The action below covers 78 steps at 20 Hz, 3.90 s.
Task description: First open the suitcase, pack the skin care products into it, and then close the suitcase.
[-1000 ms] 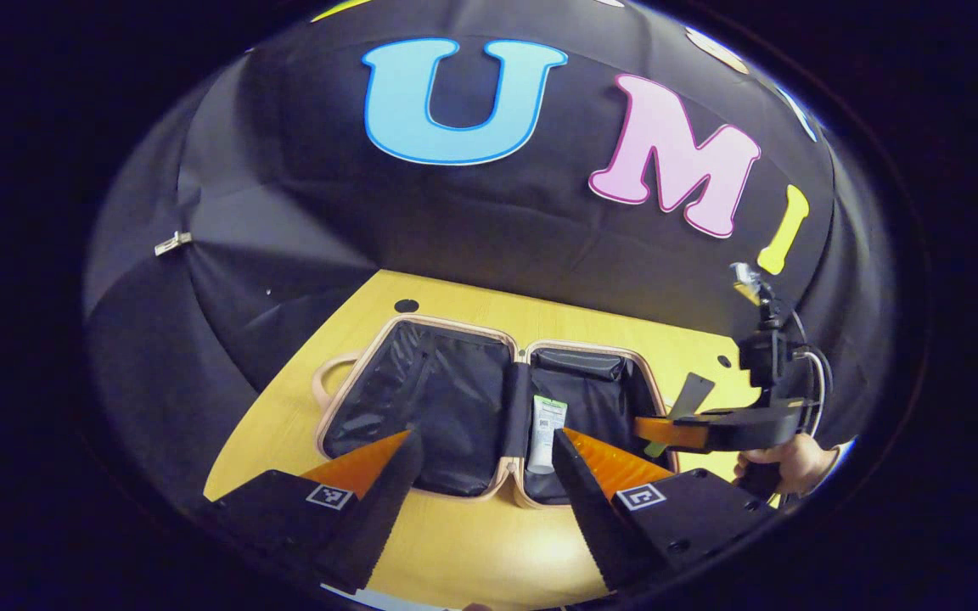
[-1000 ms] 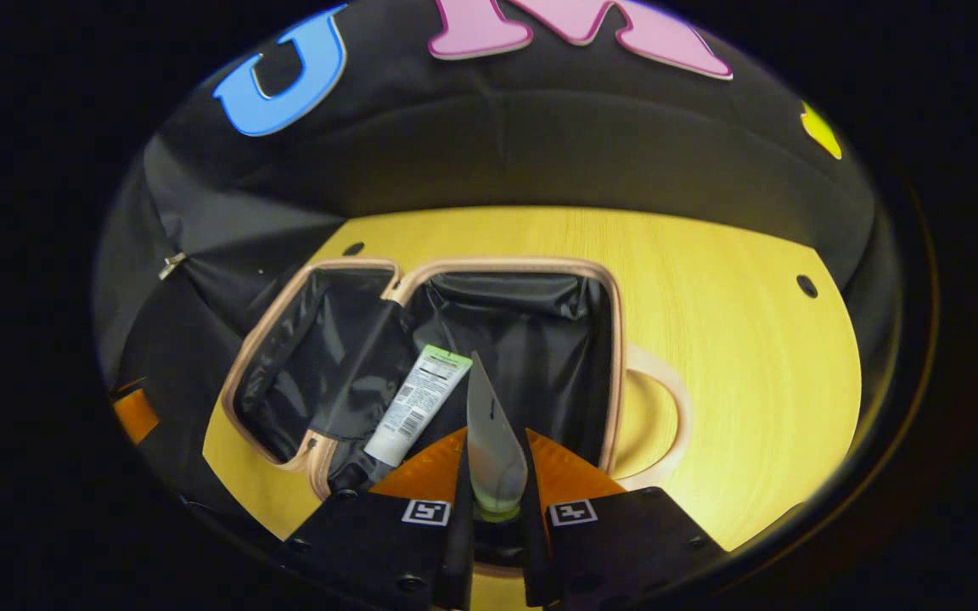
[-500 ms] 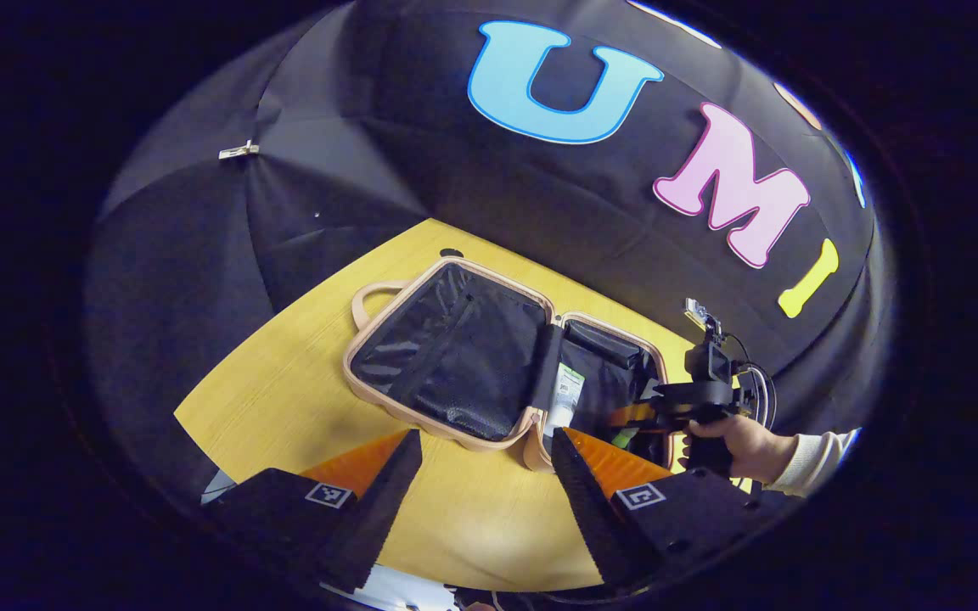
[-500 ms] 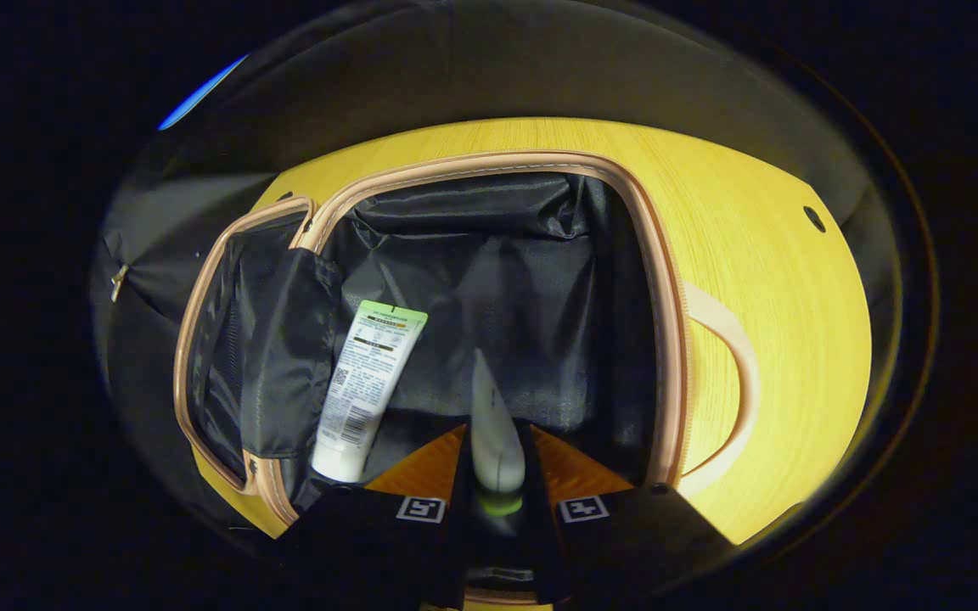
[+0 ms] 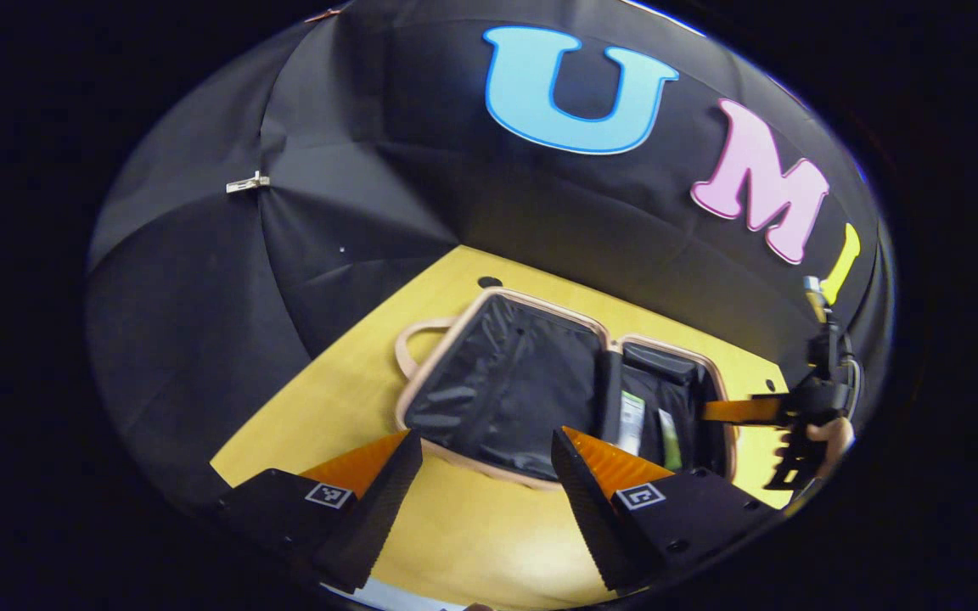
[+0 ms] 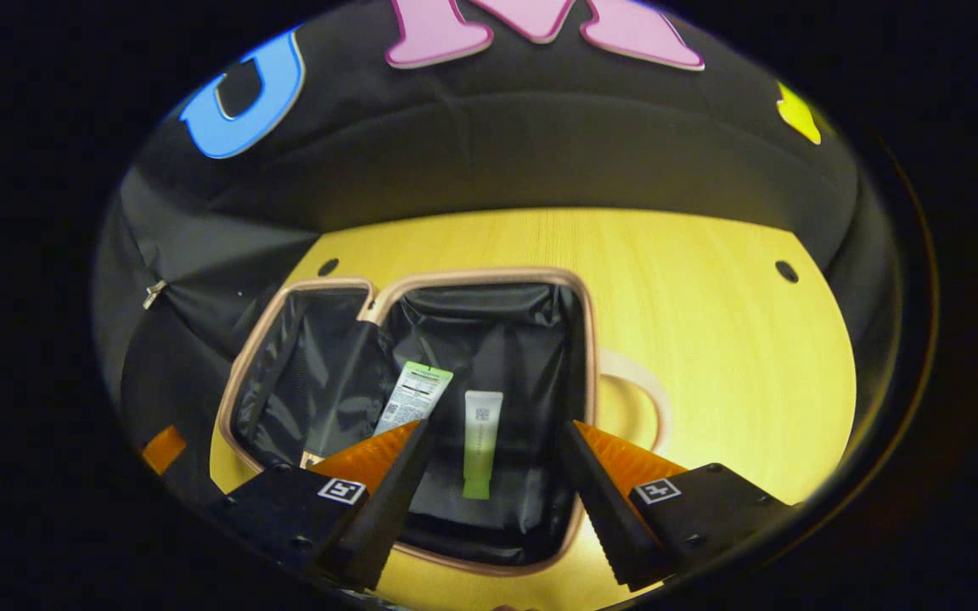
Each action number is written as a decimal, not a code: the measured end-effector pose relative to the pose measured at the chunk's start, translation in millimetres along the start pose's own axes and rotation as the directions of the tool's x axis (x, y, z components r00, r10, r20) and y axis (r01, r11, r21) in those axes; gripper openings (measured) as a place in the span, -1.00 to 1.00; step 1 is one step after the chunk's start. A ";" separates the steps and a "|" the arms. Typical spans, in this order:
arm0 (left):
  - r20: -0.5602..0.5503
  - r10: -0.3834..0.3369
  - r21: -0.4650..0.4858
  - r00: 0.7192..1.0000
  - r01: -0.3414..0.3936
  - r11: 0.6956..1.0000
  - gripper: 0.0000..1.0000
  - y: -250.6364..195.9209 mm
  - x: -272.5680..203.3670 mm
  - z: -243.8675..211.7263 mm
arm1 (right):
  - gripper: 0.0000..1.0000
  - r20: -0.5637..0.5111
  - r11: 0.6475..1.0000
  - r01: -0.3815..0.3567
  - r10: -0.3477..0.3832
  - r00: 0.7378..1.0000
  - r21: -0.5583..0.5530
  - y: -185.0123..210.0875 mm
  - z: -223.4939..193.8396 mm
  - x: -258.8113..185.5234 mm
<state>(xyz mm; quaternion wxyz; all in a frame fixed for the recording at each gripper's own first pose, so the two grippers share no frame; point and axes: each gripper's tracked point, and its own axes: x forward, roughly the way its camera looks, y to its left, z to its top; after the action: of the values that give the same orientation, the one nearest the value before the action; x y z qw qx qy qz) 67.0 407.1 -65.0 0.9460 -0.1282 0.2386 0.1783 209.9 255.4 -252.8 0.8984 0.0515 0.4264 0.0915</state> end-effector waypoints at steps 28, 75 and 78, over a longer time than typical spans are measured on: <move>-0.296 -0.115 -0.372 0.948 -0.003 0.928 -0.65 81.5 220.5 20.0 | 0.94 0.202 0.956 0.224 -0.261 0.944 0.189 -124.6 -50.4 -236.5; 0.241 -0.448 0.297 0.861 0.374 0.878 0.92 -378.7 -131.2 -20.0 | 0.94 0.480 0.980 0.171 -0.198 0.855 0.101 -222.3 -46.6 -282.8; 0.313 -0.461 0.294 0.830 0.376 0.879 0.93 -346.1 -175.7 -42.2 | 0.94 0.515 0.976 0.199 -0.215 0.830 0.087 -198.2 -48.6 -277.8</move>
<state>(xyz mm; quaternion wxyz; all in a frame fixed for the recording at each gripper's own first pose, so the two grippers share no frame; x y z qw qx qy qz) 43.2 32.0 40.8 0.9978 -0.0357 0.0380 -0.0409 23.9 4.3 -107.0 0.9838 0.0410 0.1716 -0.0301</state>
